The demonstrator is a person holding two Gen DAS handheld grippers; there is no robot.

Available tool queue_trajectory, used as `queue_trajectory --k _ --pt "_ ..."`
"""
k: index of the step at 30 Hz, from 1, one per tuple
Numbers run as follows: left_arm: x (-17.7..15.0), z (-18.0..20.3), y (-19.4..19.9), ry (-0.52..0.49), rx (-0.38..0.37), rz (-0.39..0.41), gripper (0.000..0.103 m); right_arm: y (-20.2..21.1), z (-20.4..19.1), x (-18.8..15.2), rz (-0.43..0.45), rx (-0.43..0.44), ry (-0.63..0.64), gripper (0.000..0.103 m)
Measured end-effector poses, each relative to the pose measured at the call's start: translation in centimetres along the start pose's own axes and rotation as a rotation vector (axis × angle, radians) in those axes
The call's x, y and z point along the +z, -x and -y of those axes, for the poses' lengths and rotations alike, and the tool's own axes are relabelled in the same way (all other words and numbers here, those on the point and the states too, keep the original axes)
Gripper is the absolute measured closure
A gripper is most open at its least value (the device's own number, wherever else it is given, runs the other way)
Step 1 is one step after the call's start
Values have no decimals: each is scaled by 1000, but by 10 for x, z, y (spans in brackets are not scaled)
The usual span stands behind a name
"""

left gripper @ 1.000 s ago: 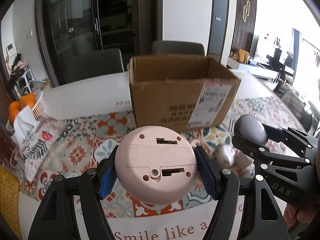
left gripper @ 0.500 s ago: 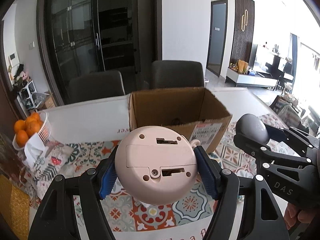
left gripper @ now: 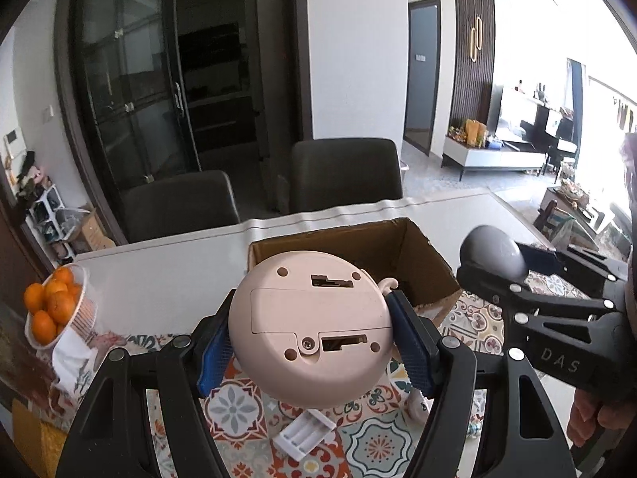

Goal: Organize rigid objects
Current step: 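Carry the pink device and grey case with both tools over the box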

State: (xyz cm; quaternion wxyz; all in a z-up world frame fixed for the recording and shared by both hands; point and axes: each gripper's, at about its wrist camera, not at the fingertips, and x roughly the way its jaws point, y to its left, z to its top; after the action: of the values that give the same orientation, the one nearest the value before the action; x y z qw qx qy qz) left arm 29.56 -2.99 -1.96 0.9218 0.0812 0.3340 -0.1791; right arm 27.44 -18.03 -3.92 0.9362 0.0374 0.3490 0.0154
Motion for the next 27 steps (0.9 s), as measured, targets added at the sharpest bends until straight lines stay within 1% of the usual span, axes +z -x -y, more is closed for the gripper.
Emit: queue_trajectory --k 4,9,11,15,17,22,27 --pt "15 -5 -26 10 -15 -58 32 -17 3 18 -22 -11 16 47" --pt "23 -9 -59 30 -37 -145 32 -47 8 31 -92 -9 28 47" --pt "22 -11 -72 38 -20 -172 32 -65 11 33 -139 -7 22 47" --pt "20 -13 -95 42 4 -218 32 -96 17 29 -220 -6 2 47" --pt "19 -13 -106 40 3 -241 32 -107 19 25 -254 -8 1 47" --pt "12 -13 -123 53 4 -292 32 -124 23 17 -303 -2 -6 47" --pt "6 -13 -134 67 2 -342 32 -131 25 13 -322 2 3 47"
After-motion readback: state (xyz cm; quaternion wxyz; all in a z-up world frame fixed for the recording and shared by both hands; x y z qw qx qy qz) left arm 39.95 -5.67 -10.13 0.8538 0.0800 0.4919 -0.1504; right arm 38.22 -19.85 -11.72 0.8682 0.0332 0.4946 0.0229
